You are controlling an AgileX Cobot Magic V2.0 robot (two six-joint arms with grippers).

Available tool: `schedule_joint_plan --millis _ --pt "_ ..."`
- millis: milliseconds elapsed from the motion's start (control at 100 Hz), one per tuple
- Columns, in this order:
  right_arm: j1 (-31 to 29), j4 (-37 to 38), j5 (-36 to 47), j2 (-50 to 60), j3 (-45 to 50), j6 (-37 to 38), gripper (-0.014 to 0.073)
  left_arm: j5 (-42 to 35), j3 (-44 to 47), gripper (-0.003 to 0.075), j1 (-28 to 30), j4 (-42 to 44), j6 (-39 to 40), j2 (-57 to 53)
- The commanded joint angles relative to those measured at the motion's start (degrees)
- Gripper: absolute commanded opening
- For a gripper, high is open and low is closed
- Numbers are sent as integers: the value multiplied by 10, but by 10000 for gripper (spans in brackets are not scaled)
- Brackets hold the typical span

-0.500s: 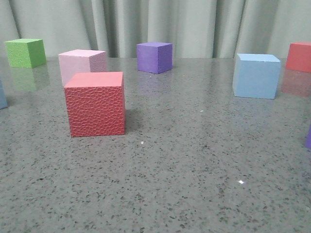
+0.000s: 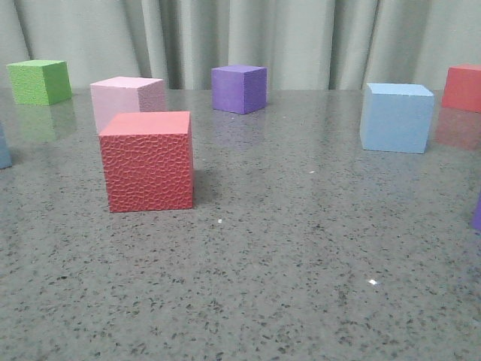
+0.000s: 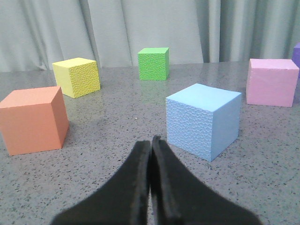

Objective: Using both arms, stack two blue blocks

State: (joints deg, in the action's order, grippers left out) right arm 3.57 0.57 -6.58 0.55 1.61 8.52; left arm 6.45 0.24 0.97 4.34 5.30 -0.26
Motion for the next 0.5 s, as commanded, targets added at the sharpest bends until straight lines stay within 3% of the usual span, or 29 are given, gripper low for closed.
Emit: schedule_joint_plan --millis 0,490 --pt "-3 -1 43 11 0 -5 -69 -48 14 -19 3 -4 1 -20" --pt "-3 2 56 11 -3 -5 -69 -70 -1 -20 3 -4 1 -19"
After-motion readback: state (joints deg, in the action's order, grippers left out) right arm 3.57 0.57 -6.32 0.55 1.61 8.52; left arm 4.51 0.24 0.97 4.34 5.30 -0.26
